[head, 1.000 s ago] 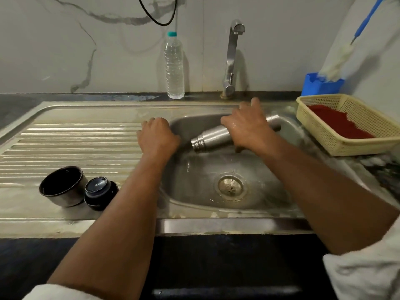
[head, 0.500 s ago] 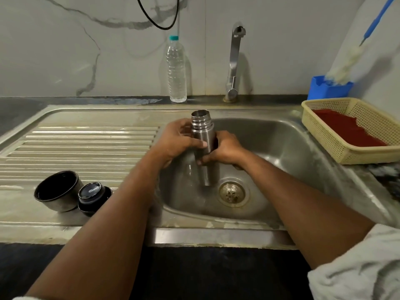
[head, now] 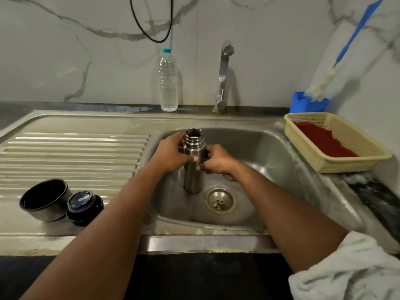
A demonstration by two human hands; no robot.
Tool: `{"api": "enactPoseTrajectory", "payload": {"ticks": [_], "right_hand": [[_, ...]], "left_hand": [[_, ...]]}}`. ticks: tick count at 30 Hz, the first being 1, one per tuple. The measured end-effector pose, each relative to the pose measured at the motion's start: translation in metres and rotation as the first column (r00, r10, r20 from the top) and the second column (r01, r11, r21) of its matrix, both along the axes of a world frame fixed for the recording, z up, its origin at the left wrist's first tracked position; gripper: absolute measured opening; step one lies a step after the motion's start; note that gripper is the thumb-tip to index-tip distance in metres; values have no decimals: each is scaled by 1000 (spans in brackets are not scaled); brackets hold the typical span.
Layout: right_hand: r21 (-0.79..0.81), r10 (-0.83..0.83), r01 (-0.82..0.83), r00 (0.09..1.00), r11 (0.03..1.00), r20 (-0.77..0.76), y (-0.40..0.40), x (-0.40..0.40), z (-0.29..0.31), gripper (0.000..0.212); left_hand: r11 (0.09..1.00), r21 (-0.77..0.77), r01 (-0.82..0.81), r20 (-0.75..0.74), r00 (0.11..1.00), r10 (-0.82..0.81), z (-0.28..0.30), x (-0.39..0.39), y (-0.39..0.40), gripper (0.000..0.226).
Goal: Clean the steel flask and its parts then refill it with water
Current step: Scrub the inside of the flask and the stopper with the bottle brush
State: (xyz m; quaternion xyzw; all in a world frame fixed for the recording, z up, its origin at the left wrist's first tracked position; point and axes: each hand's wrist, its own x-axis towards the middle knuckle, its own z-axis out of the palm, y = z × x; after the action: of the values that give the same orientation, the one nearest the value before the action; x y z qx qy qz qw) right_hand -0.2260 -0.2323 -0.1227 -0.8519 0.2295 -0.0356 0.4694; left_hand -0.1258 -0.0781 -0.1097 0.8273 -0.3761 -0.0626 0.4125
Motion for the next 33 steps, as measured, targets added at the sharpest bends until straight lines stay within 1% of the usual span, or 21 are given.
{"api": "enactPoseTrajectory", "payload": {"ticks": [2,5,7,9,11,15,19,23,26,29,31,33], "right_hand": [[-36,24,-26,998,999,-52,-1,-7,7,41],[-104,-13,9,999,995,-34,-5,-20,19,52],[-219,-62,60,998,974,-2,-11,-29,31,57],[-356,-85,91,996,930,32,-19,-38,47,54],[-444,-130,149,989,884,74,-33,-47,68,49],[-521,-268,350,936,778,228,-78,-69,120,42],[-531,-471,581,813,616,343,-126,-95,155,39],[-468,-586,749,660,469,469,-158,-100,179,36],[-399,-601,838,545,371,585,-180,-102,194,37],[-333,-560,899,439,286,703,-194,-101,207,54],[-296,-536,914,403,278,742,-201,-97,215,57],[-286,-538,916,397,281,744,-210,-96,222,47]], "left_hand": [[999,21,25,26,999,-25,0,-3,-1,76],[999,39,22,53,998,-24,-1,-9,0,73],[998,55,8,82,997,-13,2,-13,1,69],[997,70,-16,103,995,9,6,-15,1,64],[997,70,-24,110,994,16,8,-16,-2,62],[997,75,-9,126,992,0,4,-17,-6,62],[995,94,-17,140,990,4,4,-15,-7,65],[994,93,-51,130,991,39,6,-11,-5,63],[995,83,-52,128,991,41,2,-7,-6,65],[996,84,-41,122,992,30,-2,-1,-7,72],[995,85,-43,120,992,33,-4,0,-6,76],[996,78,-36,127,992,26,-5,0,-6,77]]}}
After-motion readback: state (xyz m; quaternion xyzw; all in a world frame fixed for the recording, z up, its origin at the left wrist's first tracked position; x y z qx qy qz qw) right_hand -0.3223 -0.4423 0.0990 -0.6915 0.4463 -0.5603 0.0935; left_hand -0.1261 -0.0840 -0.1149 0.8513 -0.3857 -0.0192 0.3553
